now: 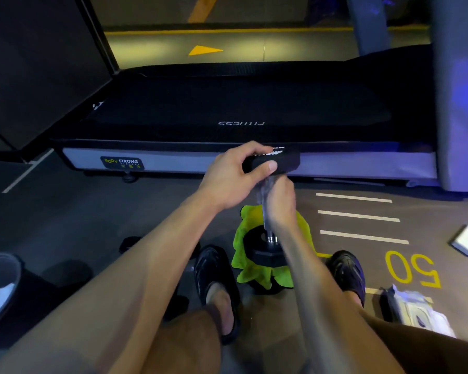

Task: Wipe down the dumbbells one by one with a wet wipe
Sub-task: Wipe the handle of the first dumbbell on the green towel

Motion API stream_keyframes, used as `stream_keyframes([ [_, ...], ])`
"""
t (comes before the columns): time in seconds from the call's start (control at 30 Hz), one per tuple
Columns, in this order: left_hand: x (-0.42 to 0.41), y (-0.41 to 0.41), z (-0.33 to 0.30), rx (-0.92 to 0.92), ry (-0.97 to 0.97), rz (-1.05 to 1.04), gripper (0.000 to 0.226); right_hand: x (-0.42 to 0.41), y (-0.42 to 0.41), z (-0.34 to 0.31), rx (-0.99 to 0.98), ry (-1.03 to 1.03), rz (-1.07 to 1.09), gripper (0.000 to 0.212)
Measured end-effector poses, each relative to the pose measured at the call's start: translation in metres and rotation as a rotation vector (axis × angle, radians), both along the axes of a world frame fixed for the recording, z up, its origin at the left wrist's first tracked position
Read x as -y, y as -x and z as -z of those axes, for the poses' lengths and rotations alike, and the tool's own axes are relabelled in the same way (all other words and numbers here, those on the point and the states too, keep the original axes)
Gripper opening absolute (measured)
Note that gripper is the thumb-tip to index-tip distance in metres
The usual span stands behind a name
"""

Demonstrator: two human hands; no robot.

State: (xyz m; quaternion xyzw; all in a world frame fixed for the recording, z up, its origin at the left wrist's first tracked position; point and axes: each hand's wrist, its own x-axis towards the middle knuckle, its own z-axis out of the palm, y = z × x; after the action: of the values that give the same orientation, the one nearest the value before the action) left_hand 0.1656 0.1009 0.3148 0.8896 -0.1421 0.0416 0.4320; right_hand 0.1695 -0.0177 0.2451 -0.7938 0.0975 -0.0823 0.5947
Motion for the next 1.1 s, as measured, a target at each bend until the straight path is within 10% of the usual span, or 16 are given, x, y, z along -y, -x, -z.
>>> stream_keyframes([
  [0.4,0.003,0.005,0.000,0.009,0.013,0.016,0.046,-0.007,0.010,0.012,0.196,0.193,0.046,0.033],
  [0.57,0.001,0.004,0.000,0.001,0.003,0.023,0.050,0.015,0.005,0.001,0.093,-0.177,-0.162,0.043],
  [0.87,0.003,0.010,-0.001,-0.001,0.014,0.020,0.039,-0.005,0.018,0.010,0.263,0.170,0.012,0.014],
  [1.03,0.002,0.010,0.000,-0.005,0.007,0.012,0.044,0.008,0.006,-0.011,-0.091,-0.620,-0.116,0.058],
  [1.1,0.002,0.010,-0.001,0.003,0.006,0.005,0.043,0.011,0.012,-0.018,-0.089,-0.545,-0.169,0.052],
])
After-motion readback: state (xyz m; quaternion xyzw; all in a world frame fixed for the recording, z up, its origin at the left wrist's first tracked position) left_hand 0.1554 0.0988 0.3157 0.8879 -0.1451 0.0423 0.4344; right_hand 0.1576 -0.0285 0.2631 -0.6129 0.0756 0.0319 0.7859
